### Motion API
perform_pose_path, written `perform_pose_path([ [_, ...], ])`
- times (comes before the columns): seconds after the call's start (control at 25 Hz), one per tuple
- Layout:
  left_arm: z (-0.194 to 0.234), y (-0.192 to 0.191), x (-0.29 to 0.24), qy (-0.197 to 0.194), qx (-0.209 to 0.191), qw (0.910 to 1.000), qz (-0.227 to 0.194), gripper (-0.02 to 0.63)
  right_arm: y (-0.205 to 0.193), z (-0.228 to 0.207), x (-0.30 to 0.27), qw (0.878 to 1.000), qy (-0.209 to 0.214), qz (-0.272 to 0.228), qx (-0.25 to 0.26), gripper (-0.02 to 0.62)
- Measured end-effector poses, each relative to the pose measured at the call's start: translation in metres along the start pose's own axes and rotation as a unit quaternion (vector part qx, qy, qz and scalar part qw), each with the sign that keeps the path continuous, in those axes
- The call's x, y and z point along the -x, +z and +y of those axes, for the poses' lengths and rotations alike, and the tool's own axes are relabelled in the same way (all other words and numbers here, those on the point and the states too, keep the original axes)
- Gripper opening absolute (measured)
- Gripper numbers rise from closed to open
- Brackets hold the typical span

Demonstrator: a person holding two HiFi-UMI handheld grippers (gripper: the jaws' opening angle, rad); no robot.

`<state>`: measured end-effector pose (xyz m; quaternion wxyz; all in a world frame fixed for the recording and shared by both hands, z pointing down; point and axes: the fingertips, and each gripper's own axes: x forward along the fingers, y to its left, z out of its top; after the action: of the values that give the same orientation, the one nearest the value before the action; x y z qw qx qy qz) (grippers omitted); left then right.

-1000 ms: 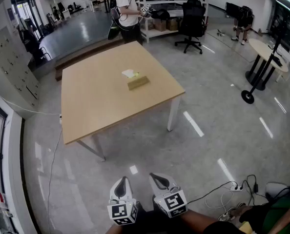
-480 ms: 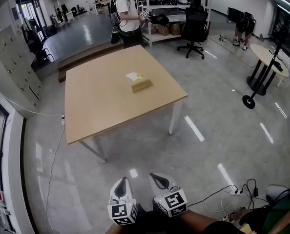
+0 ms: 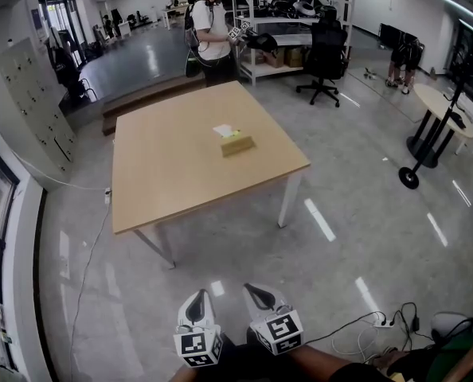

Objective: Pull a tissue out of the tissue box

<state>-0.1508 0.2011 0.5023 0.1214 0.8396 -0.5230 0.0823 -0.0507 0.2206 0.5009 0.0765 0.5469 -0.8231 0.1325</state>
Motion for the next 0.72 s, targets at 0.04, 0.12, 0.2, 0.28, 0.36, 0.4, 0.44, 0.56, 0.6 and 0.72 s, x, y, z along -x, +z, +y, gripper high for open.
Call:
perform_pose_path([
  [0.04, -0.002, 0.002, 0.001, 0.0, -0.002, 1.0, -0.002, 0.018, 0.002, 0.0, 0.002, 1.0, 0.0, -0.003, 0.0, -0.009],
  [0.12, -0.005, 0.007, 0.002, -0.003, -0.008, 0.9999, -0.006, 0.018, 0.006, -0.002, 0.005, 1.0, -0.003, -0.011, -0.001, -0.009],
  [0.2, -0.009, 0.008, 0.004, -0.005, -0.013, 0.9999, -0.006, 0.018, 0.006, -0.006, 0.01, 1.0, -0.008, -0.015, -0.005, -0.009],
  [0.28, -0.012, 0.006, 0.006, -0.006, -0.014, 0.9999, -0.001, 0.018, 0.003, -0.009, 0.015, 1.0, -0.014, -0.013, -0.012, -0.009],
  [0.36, -0.016, 0.004, 0.008, -0.007, -0.016, 0.9998, 0.003, 0.018, 0.001, -0.012, 0.02, 1.0, -0.018, -0.013, -0.017, -0.009],
  [0.4, -0.018, 0.006, 0.008, -0.009, -0.018, 0.9998, 0.003, 0.018, 0.001, -0.014, 0.023, 0.999, -0.021, -0.015, -0.019, -0.009],
  [0.44, -0.021, 0.008, 0.006, -0.012, -0.022, 0.9997, 0.001, 0.018, 0.003, -0.016, 0.024, 0.999, -0.024, -0.018, -0.02, -0.009],
  [0.56, -0.028, 0.013, -0.002, -0.024, -0.032, 0.9992, 0.001, 0.018, 0.005, -0.023, 0.026, 0.999, -0.034, -0.024, -0.025, -0.009],
  [0.6, -0.03, 0.014, -0.005, -0.029, -0.034, 0.999, 0.002, 0.018, 0.005, -0.026, 0.026, 0.999, -0.038, -0.024, -0.028, -0.009],
  [0.72, -0.037, 0.021, -0.013, -0.043, -0.044, 0.9981, 0.001, 0.018, 0.009, -0.036, 0.027, 0.998, -0.054, -0.028, -0.033, -0.009],
])
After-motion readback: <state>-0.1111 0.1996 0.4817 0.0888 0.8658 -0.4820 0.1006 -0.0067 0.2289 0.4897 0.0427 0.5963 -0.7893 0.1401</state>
